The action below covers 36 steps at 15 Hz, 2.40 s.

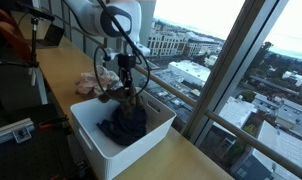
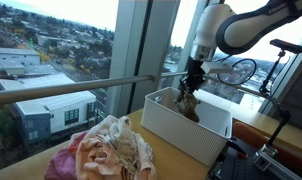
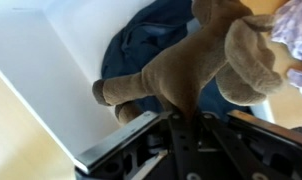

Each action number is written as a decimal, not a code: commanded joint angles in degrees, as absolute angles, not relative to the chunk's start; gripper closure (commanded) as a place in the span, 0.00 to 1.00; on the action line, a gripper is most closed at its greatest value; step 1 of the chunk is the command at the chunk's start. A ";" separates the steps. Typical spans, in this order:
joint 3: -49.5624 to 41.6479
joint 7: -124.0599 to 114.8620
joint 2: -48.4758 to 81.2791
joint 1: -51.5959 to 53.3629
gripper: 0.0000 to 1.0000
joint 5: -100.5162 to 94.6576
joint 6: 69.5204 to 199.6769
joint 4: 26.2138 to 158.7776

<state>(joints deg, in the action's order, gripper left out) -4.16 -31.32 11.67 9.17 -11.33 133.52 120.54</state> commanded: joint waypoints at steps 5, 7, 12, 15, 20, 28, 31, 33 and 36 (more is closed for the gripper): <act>6.31 -37.29 11.89 17.15 0.97 -18.71 120.84 104.23; 8.33 -38.62 14.37 19.05 0.97 -18.89 118.56 100.81; 8.68 -39.10 19.32 21.51 0.97 -19.63 117.73 100.12; 7.43 -38.58 21.90 21.51 0.97 -20.40 117.51 100.31; 6.22 -38.17 22.82 21.59 0.44 -19.68 116.38 99.59; 1.16 -34.95 19.04 13.91 0.00 -18.55 115.64 99.25; -1.00 -33.08 20.37 9.63 0.00 -17.49 117.57 99.51; -1.76 -31.91 22.36 7.28 0.00 -16.05 119.21 99.70; -2.05 -30.58 26.06 5.14 0.00 -12.71 122.13 100.47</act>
